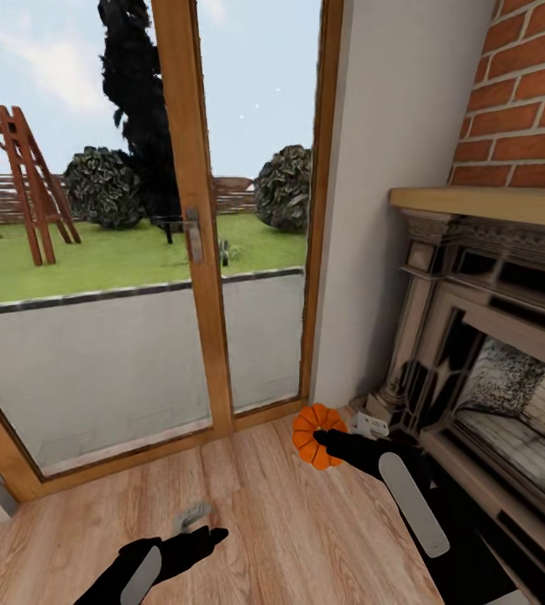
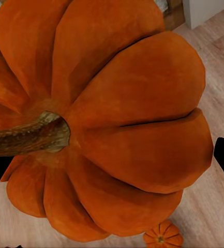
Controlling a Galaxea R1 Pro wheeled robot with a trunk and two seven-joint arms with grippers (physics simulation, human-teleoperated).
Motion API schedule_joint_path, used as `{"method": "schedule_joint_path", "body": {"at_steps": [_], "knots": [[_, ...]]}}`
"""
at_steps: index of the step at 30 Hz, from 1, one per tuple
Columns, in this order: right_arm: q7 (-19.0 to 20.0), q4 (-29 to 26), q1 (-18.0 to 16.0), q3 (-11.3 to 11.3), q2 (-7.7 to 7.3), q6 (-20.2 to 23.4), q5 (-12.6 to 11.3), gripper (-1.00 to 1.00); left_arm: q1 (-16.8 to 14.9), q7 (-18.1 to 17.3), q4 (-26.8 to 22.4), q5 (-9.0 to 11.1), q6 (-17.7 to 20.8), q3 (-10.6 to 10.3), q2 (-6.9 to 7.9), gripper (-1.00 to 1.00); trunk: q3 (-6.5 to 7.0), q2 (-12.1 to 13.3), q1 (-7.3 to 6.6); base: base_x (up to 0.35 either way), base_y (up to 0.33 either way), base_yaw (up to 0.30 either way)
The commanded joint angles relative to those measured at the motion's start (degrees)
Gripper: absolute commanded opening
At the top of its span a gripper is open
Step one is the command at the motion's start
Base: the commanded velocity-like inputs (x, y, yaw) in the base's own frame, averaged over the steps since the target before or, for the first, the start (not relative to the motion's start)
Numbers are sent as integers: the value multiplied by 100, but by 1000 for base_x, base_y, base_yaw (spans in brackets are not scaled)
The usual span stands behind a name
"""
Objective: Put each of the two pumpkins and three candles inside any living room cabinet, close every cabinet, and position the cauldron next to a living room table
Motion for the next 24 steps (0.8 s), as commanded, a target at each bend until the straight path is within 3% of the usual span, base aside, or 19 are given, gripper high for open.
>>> {"method": "schedule_joint_path", "body": {"at_steps": [1,20,24], "knots": [[-65,-7,-6,14,-3,2,-56,-100,-2,0,0,20,25,13,-1,100,-25,-46,23,0,0,0],[-56,-13,-6,-2,-5,139,-68,-100,-2,-5,386,16,-6,20,-19,100,-366,-808,440,-16,0,0],[-56,-15,-6,-36,-54,146,-417,-100,-2,-5,387,23,-20,30,-17,100,-437,-968,528,-143,0,0]]}}
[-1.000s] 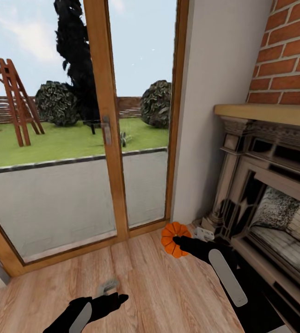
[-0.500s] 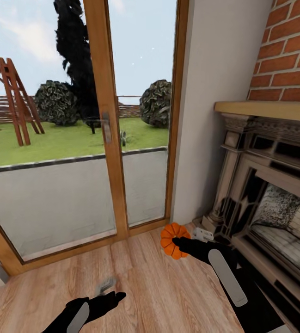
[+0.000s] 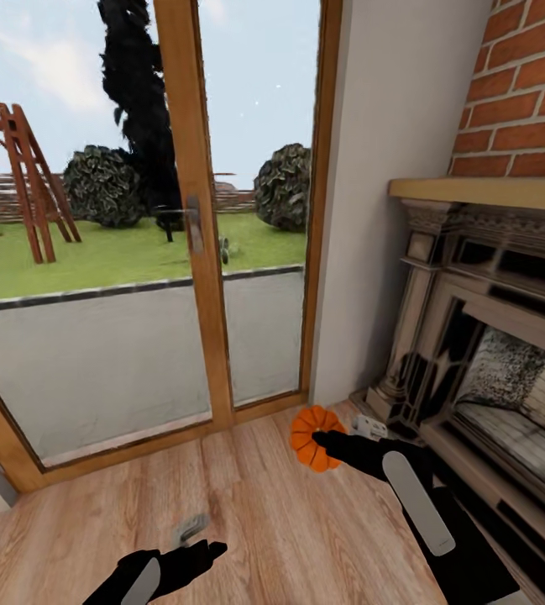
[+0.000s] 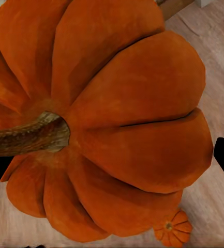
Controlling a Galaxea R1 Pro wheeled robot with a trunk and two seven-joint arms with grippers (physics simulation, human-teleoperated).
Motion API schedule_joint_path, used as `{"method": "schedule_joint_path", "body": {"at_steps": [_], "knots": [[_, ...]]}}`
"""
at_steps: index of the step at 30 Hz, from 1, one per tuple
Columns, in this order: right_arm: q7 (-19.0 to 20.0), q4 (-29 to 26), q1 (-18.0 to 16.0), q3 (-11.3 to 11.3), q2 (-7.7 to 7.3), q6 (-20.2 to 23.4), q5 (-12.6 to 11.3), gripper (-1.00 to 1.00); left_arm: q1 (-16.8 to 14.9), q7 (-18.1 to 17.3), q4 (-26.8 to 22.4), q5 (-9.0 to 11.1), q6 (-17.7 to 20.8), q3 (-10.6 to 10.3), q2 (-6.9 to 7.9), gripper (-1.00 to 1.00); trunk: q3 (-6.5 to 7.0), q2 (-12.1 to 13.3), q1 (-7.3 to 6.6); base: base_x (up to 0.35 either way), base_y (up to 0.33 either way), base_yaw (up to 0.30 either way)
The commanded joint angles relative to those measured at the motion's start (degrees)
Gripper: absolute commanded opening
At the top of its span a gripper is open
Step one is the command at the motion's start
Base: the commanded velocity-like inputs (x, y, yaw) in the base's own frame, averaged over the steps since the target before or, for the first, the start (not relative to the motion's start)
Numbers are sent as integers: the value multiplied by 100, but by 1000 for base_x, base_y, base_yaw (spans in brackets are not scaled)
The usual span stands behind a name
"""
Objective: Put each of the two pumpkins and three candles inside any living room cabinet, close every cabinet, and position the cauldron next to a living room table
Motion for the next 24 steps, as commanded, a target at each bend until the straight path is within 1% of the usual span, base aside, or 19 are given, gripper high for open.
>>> {"method": "schedule_joint_path", "body": {"at_steps": [1,2,6,15,19,24], "knots": [[-65,-8,-6,7,-13,2,-129,-100,-2,2,-6,33,23,-14,4,100,-24,-46,22,-35,0,0],[-65,-8,-6,5,-20,2,-198,-100,-2,2,-5,33,23,-13,4,100,-42,-86,44,-18,0,0],[-65,-8,-6,3,-27,2,-261,-100,-2,2,-5,34,15,-12,3,100,-114,-246,132,-7,0,0],[-65,-13,-6,2,-28,2,-271,-100,-2,2,8,34,20,-12,-4,100,-275,-607,329,0,0,0],[-65,-16,-6,2,-28,2,-279,-100,-2,2,166,34,9,-18,-16,100,-347,-768,417,0,0,0],[-65,-75,-6,9,-25,2,-285,-100,-2,-25,203,34,26,-13,-22,100,-437,-968,527,0,0,0]]}}
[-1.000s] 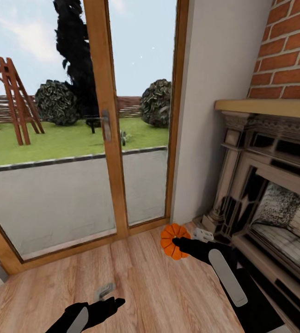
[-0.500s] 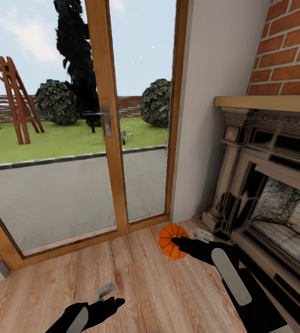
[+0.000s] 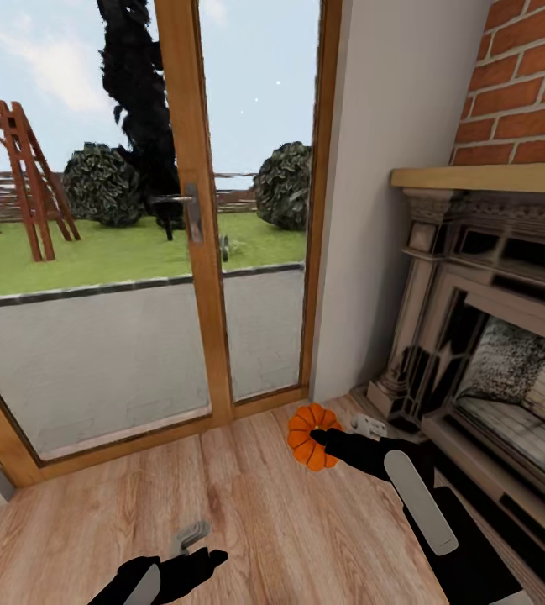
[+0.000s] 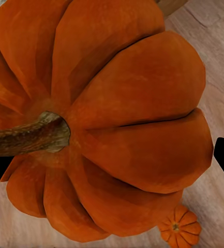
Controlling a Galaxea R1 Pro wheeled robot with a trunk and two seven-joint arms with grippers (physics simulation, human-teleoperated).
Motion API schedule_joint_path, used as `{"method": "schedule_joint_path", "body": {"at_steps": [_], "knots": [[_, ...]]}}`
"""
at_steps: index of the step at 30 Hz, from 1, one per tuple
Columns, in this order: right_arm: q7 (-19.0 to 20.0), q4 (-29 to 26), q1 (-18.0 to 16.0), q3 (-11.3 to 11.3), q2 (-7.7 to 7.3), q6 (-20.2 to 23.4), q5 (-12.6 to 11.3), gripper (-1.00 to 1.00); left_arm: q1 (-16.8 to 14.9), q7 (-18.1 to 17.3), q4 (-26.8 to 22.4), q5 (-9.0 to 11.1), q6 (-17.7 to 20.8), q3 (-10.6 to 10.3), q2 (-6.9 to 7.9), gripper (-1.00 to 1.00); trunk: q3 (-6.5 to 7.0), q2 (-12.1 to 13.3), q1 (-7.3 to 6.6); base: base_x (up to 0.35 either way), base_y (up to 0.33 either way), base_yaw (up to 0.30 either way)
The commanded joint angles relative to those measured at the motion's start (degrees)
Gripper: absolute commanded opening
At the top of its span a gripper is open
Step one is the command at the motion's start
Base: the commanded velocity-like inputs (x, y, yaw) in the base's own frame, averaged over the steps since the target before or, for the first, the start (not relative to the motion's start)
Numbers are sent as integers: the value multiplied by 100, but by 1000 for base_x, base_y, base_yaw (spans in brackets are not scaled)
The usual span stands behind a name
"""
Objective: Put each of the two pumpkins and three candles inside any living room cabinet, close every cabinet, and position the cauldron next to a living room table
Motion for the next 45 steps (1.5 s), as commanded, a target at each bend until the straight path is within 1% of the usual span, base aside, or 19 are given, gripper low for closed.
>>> {"method": "schedule_joint_path", "body": {"at_steps": [1,8,11,15,18,23,26,40,45], "knots": [[-66,-24,-5,12,-1,2,-54,-100,-2,-2,-5,37,31,-17,3,100,-24,-45,22,0,0,0],[-66,-54,-5,13,-3,2,-63,-100,-2,-13,-4,40,46,-11,4,100,-150,-325,176,-4,0,0],[-66,-53,-5,13,-4,14,-64,-100,-2,-28,-4,37,42,-6,4,100,-204,-446,242,-215,0,0],[-66,-54,-5,6,7,250,-48,-100,-2,-37,-4,34,49,-2,3,100,-276,-606,330,-119,0,0],[-61,-53,-5,-2,4,297,-42,-100,-2,-27,-4,34,65,1,-2,100,-329,-726,396,-18,0,0],[-59,-46,-5,-3,2,309,-39,-100,-2,-16,-4,41,63,1,-94,100,-419,-927,505,-2,0,0],[-60,-46,-5,-4,4,310,-39,-100,-2,-2,-4,42,54,-3,-118,100,-473,-1047,571,0,0,0],[-60,-46,-5,-5,-4,316,-47,-100,-2,29,-4,38,29,-6,-121,100,-724,-1609,879,0,0,0],[-59,-40,-5,-69,-8,319,-47,-100,-2,30,-4,19,65,-13,-118,100,-814,-1809,989,0,0,0]]}}
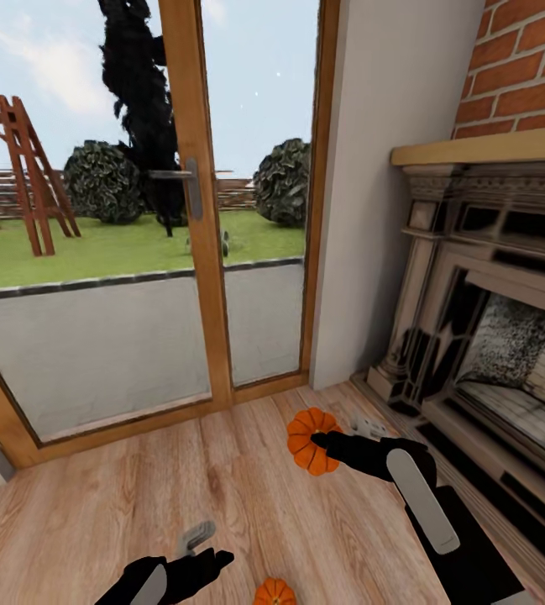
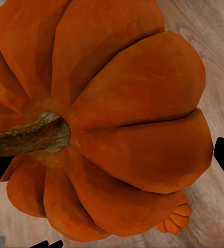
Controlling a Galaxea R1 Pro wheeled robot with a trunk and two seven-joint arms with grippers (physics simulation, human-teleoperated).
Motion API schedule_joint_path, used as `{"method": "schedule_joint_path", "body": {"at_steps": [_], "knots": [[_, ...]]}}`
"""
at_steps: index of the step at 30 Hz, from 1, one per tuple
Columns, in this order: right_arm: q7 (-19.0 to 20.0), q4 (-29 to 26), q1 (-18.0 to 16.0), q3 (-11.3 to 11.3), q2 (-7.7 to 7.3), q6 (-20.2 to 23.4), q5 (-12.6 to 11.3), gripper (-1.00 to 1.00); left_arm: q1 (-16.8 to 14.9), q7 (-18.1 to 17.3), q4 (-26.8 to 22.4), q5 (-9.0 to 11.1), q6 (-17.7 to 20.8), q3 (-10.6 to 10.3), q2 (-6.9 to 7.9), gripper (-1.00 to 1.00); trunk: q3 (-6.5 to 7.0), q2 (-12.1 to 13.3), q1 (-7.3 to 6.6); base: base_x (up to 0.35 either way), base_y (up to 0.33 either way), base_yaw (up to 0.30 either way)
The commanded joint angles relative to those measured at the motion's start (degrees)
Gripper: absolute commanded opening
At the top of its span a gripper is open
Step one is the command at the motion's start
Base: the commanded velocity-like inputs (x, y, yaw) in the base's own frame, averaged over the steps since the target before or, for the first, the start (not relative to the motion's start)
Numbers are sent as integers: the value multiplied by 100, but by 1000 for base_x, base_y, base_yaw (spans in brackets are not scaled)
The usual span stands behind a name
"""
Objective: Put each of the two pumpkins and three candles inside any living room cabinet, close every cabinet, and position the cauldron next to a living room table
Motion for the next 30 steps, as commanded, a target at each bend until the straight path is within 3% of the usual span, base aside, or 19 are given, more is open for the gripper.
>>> {"method": "schedule_joint_path", "body": {"at_steps": [1,10,13,18,22,30], "knots": [[-65,-3,-6,8,-5,-3,-65,-100,-2,4,-6,31,27,-18,5,100,-24,-44,22,0,0,0],[-69,47,-6,-66,2,84,-61,-100,-2,-7,-33,37,146,-20,8,100,-185,-405,219,0,0,0],[-71,213,-6,-487,-4,128,-59,-100,-2,-33,-61,38,271,-20,18,100,-239,-526,285,0,0,0],[-56,1064,-9,-858,3,122,-55,-100,-17,-72,-83,38,445,-20,54,100,-329,-726,395,0,0,0],[-46,1361,-8,-912,24,143,-63,-100,-50,-75,-85,38,469,-20,53,100,-401,-887,483,0,0,0],[-60,1389,-6,-870,87,154,-68,-100,-72,-83,-85,43,476,-20,61,100,-544,-1207,659,0,0,0]]}}
